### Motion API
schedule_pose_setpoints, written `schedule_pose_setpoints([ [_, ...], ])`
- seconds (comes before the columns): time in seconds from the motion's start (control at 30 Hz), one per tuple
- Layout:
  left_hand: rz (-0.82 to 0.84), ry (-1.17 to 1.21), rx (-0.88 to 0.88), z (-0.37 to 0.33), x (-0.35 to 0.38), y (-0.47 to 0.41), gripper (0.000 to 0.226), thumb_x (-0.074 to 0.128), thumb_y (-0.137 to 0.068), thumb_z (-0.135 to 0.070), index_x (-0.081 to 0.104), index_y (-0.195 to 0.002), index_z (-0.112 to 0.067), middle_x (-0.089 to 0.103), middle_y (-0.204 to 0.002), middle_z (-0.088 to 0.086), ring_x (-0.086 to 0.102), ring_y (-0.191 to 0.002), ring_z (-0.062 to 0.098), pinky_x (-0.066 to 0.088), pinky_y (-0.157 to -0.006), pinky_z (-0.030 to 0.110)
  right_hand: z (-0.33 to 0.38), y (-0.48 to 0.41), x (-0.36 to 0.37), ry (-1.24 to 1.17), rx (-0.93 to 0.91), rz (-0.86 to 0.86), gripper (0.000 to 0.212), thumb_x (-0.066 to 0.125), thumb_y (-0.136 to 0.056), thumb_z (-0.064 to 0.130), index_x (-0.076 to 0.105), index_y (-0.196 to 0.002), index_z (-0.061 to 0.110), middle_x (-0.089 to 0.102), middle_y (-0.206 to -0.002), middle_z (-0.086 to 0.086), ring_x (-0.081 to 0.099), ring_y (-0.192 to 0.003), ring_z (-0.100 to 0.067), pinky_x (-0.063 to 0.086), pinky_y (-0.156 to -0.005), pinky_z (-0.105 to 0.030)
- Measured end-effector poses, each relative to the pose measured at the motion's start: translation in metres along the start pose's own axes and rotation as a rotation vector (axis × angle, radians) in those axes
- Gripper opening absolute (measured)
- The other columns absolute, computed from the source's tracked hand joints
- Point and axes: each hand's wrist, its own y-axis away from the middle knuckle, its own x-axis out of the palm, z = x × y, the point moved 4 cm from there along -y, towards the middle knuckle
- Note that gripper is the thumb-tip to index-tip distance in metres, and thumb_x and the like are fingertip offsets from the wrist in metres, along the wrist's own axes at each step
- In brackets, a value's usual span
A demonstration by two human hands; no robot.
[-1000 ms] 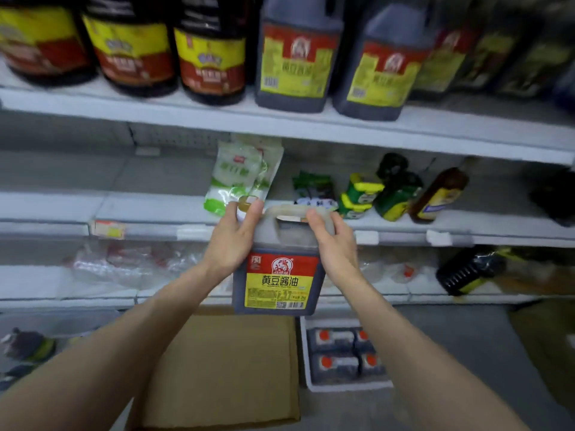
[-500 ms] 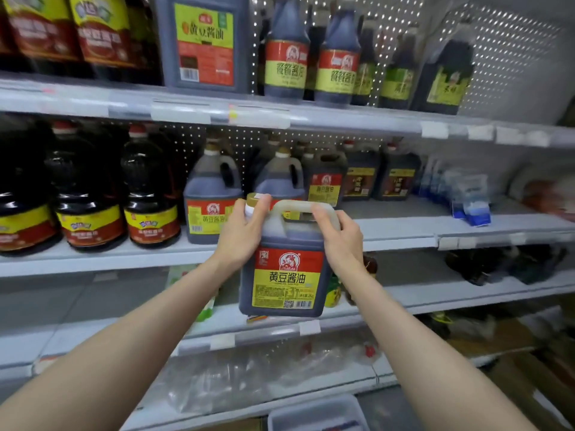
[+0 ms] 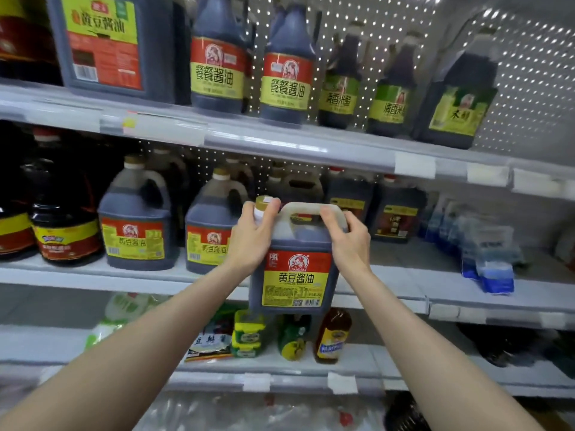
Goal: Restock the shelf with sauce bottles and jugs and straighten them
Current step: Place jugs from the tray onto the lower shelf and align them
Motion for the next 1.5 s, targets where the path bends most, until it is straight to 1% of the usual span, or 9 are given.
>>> schedule_pose_setpoints([
  [0.2, 0.009, -0.019, -0.031, 0.017, 0.044, -0.030, 0.039, 0.044, -0.094, -0.055, 0.049, -0.104, -0.018, 0.064, -0.097, 0.003, 0.064, -0.092, 0.021, 0.052, -0.084, 0.043, -0.043, -0.044, -0.010, -0.043, 0.027, 0.025, 0.028, 0.058, -0.088, 0.051, 0.061, -0.091, 0.023, 0.067, -0.088, 0.002, 0.065, -0.080, -0.011, 0.047, -0.060, -0.020],
  [0.37, -0.011, -0.030, -0.036, 0.026, 0.061, -0.050, 0.040, 0.044, -0.095, -0.051, 0.049, -0.110, -0.014, 0.062, -0.095, -0.001, 0.063, -0.088, 0.014, 0.052, -0.076, 0.032, -0.065, -0.069, -0.006, -0.050, 0.039, 0.028, 0.027, 0.059, -0.087, 0.052, 0.060, -0.087, 0.025, 0.066, -0.086, 0.004, 0.065, -0.083, -0.014, 0.053, -0.066, -0.027],
  [0.5, -0.059, -0.070, -0.038, 0.033, 0.070, -0.063, 0.036, 0.045, -0.097, -0.047, 0.050, -0.107, -0.013, 0.058, -0.087, -0.009, 0.055, -0.076, 0.000, 0.039, -0.051, 0.005, -0.078, -0.087, -0.002, -0.053, 0.074, 0.037, 0.026, 0.061, -0.086, 0.053, 0.057, -0.083, 0.028, 0.063, -0.089, 0.007, 0.062, -0.089, -0.015, 0.053, -0.078, -0.034],
  [0.67, -0.111, -0.117, -0.046, 0.040, 0.070, -0.085, 0.042, 0.046, -0.096, -0.049, 0.051, -0.112, -0.010, 0.061, -0.096, 0.002, 0.053, -0.075, 0.000, 0.038, -0.051, 0.006, -0.085, -0.103, 0.008, -0.090, 0.128, 0.016, 0.051, 0.065, -0.086, 0.049, 0.058, -0.120, 0.012, 0.056, -0.103, 0.001, 0.057, -0.103, -0.020, 0.046, -0.086, -0.033],
  [0.77, -0.118, -0.134, -0.025, 0.042, 0.070, -0.096, 0.044, 0.044, -0.097, -0.047, 0.047, -0.121, -0.011, 0.060, -0.099, 0.003, 0.052, -0.074, -0.001, 0.037, -0.052, 0.006, -0.090, -0.110, 0.018, -0.129, 0.168, 0.011, 0.065, 0.066, -0.082, 0.055, 0.056, -0.128, 0.011, 0.059, -0.121, -0.007, 0.056, -0.109, -0.024, 0.043, -0.085, -0.030],
  [1.0, -0.166, -0.066, -0.039, 0.059, 0.067, -0.104, 0.048, 0.044, -0.097, -0.046, 0.048, -0.128, -0.009, 0.061, -0.103, 0.005, 0.057, -0.093, 0.017, 0.039, -0.074, 0.024, -0.097, -0.117, 0.036, -0.141, 0.152, 0.028, 0.036, 0.067, -0.081, 0.053, 0.058, -0.102, 0.026, 0.058, -0.102, 0.007, 0.054, -0.108, -0.020, 0.042, -0.087, -0.032],
  [1.13, -0.165, -0.051, -0.045, 0.063, 0.067, -0.108, 0.047, 0.043, -0.098, -0.047, 0.049, -0.128, -0.010, 0.060, -0.104, 0.005, 0.057, -0.092, 0.018, 0.041, -0.076, 0.025, -0.102, -0.120, 0.044, -0.124, 0.142, 0.035, 0.037, 0.062, -0.083, 0.058, 0.052, -0.107, 0.033, 0.054, -0.103, 0.008, 0.053, -0.107, -0.019, 0.044, -0.091, -0.035],
  [1.33, -0.133, 0.102, -0.131, 0.089, 0.075, -0.090, 0.043, 0.046, -0.098, -0.043, 0.044, -0.127, -0.011, 0.063, -0.106, 0.007, 0.063, -0.085, 0.010, 0.053, -0.070, 0.024, -0.116, -0.108, 0.045, -0.151, 0.221, 0.090, 0.062, 0.051, -0.091, 0.056, 0.036, -0.143, 0.026, 0.063, -0.102, 0.004, 0.064, -0.083, -0.010, 0.051, -0.068, -0.022],
  [1.5, -0.072, 0.145, -0.138, 0.111, 0.081, -0.069, 0.049, 0.048, -0.094, -0.049, 0.042, -0.131, -0.018, 0.062, -0.113, -0.004, 0.061, -0.104, 0.010, 0.049, -0.091, 0.032, -0.142, -0.087, 0.049, -0.165, 0.318, 0.188, 0.053, 0.046, -0.092, 0.055, 0.042, -0.135, 0.025, 0.063, -0.098, 0.010, 0.058, -0.075, 0.002, 0.044, -0.058, -0.009],
])
